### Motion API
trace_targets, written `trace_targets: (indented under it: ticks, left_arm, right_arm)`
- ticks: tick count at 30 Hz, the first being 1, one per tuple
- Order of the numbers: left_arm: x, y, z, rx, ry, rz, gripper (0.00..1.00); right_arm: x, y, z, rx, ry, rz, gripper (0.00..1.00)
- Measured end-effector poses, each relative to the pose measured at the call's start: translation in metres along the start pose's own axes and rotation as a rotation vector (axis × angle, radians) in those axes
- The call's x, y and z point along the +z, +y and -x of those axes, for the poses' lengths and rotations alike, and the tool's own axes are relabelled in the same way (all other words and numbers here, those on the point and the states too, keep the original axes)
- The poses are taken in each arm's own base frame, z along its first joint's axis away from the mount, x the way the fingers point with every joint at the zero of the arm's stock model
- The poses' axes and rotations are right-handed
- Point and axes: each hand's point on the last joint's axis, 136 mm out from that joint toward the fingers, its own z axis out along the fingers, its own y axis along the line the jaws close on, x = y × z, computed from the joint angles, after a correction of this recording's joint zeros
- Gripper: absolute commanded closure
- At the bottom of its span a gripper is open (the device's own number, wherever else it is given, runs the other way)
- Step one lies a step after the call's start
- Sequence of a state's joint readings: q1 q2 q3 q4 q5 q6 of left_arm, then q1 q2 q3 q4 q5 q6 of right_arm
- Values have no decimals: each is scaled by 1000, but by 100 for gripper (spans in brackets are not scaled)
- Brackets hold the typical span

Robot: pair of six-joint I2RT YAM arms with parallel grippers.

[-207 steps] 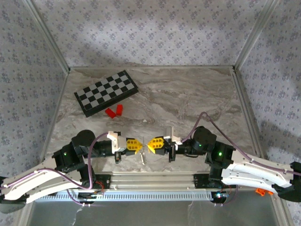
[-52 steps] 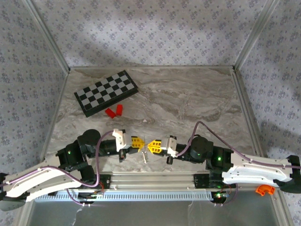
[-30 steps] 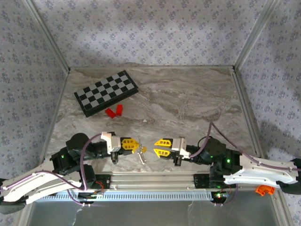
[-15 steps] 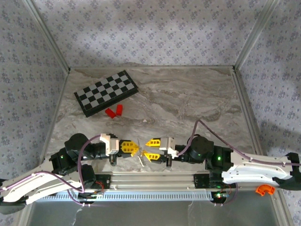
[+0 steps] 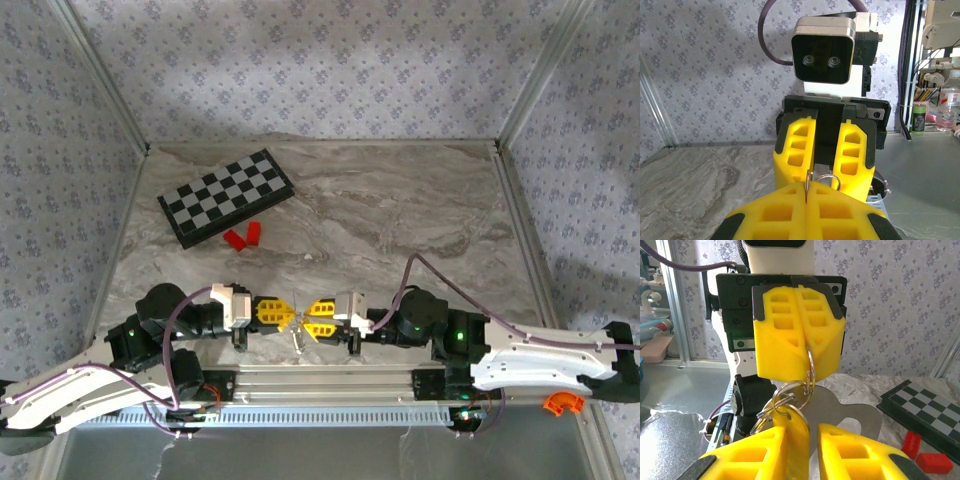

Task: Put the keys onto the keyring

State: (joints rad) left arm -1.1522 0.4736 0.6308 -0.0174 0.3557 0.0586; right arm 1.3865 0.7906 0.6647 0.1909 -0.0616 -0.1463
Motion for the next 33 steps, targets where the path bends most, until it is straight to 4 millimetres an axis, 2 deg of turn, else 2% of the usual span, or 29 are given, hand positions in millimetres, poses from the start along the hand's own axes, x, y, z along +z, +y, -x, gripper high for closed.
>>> trace_targets:
  ticks: [12, 33]
  left_arm:
    - [0, 0, 3, 5, -14, 0, 100]
    - [1, -3, -1, -5, -7, -15, 100]
  right_arm:
    - [4, 3, -3, 1, 17, 17, 87]
    - [4, 3, -13, 4, 60, 20, 97]
